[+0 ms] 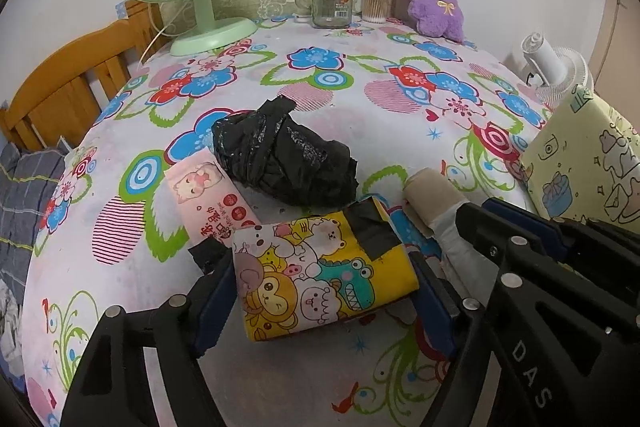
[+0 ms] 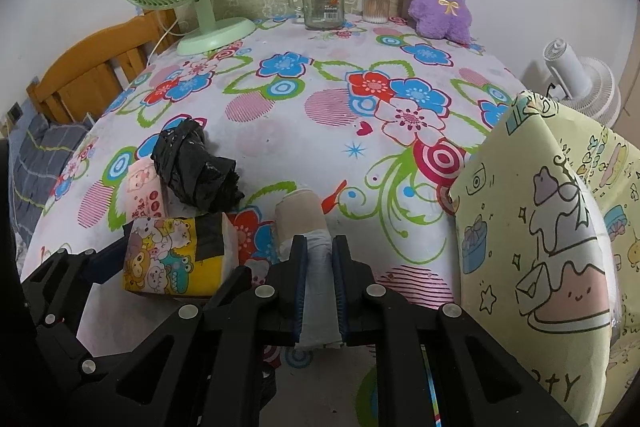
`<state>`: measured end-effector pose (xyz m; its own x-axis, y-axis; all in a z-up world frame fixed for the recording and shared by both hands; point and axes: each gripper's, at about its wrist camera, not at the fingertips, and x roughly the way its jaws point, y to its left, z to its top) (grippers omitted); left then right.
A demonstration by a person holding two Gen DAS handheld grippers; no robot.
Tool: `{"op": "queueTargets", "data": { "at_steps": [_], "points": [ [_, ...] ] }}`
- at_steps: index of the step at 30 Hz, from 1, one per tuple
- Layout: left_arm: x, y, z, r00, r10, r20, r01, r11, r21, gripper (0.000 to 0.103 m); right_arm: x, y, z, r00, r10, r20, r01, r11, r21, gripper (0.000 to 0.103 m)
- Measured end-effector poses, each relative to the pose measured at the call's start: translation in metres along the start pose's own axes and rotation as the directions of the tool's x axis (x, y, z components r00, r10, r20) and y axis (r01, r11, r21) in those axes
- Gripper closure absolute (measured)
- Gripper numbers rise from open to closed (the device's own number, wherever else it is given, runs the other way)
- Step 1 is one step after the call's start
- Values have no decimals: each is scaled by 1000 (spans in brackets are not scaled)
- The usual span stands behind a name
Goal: Organize soft objects
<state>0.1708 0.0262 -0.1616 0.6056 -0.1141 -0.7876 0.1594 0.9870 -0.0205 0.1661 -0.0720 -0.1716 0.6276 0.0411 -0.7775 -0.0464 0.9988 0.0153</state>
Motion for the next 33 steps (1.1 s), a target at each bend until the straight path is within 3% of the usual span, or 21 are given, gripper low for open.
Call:
{"op": "queueTargets", "data": {
  "at_steps": [23,28,29,32,33],
  "points": [
    [-51,-1,-2,995,42,91,-42,999,-1,24,-47,6,-2,995,20,97,-19,1000,-12,87],
    [-51,1,-7,995,50,83,-50,999,-1,24,-46,8,-5,996,22,84,-20,999,-25,86],
    [-50,1,-8,996,51,80,-51,999,1,24,-45,9,-5,997,14,80,-11,999,-30,82],
    [-46,2,-10,996,48,71,-48,999,7,24,-40,11,-7,998,6,69,-4,1000,-30,51],
    [-45,3,-11,997,47,67,-48,999,6,24,-39,11,-8,997,11,74,-9,1000,-27,44]
  ]
}}
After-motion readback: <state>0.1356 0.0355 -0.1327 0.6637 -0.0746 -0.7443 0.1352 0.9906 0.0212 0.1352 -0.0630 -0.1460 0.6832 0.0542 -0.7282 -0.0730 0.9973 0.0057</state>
